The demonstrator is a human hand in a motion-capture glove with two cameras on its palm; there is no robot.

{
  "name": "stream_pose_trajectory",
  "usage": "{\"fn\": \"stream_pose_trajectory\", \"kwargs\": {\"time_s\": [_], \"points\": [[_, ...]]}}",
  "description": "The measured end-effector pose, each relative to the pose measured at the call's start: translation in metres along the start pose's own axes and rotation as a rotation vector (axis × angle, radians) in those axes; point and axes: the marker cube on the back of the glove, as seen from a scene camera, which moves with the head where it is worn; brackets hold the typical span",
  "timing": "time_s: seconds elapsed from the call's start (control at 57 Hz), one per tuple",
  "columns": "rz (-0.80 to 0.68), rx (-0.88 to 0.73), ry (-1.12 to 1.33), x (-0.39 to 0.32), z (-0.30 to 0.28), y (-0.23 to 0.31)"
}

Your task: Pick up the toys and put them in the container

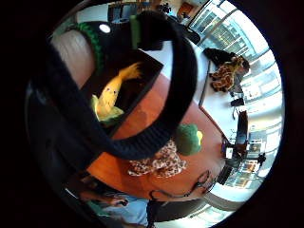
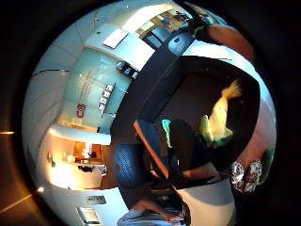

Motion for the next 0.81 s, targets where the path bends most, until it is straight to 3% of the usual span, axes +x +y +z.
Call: {"fn": "stream_pose_trajectory", "kwargs": {"time_s": [0.211,0.492,0.808], "points": [[0.070,0.011,0.052,0.049,-0.028,0.019],[0.264,-0.002,0.139,0.190,-0.071,0.083],[0.375,-0.041,0.096,0.269,-0.059,0.122]]}}
